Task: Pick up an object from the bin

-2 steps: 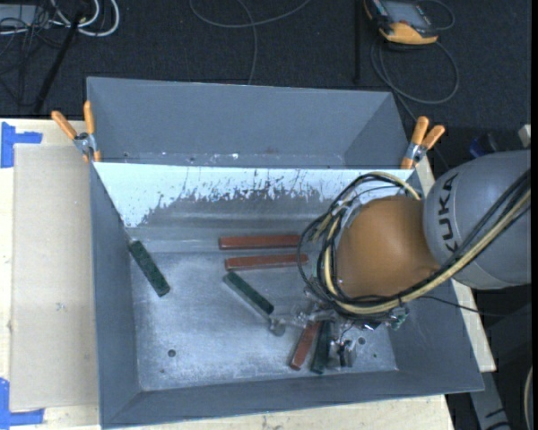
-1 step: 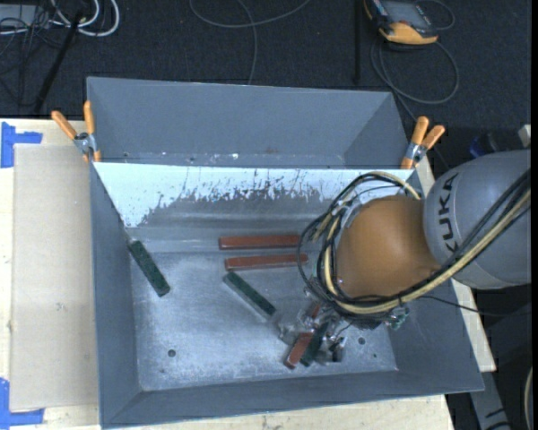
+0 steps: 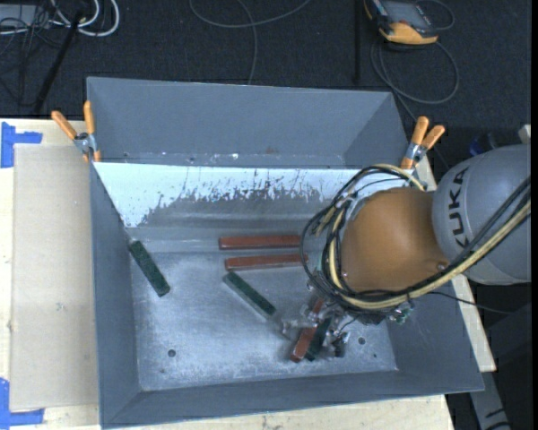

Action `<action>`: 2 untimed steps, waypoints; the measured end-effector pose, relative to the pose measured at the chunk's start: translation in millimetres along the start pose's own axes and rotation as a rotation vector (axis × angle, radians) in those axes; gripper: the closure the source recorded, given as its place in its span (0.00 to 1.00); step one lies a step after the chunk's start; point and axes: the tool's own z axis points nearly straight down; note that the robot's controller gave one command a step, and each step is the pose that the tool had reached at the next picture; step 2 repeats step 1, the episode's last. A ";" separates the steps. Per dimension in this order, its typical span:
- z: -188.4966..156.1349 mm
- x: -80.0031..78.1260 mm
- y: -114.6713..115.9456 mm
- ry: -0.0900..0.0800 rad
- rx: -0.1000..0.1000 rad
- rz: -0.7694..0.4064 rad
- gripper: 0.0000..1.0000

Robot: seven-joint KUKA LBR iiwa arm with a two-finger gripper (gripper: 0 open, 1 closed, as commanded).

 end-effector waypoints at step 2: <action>-96.4 -1.7 -0.9 -0.004 0.005 0.003 1.00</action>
Offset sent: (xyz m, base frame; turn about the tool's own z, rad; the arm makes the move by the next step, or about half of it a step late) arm 0.0000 -0.0001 0.0930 0.0000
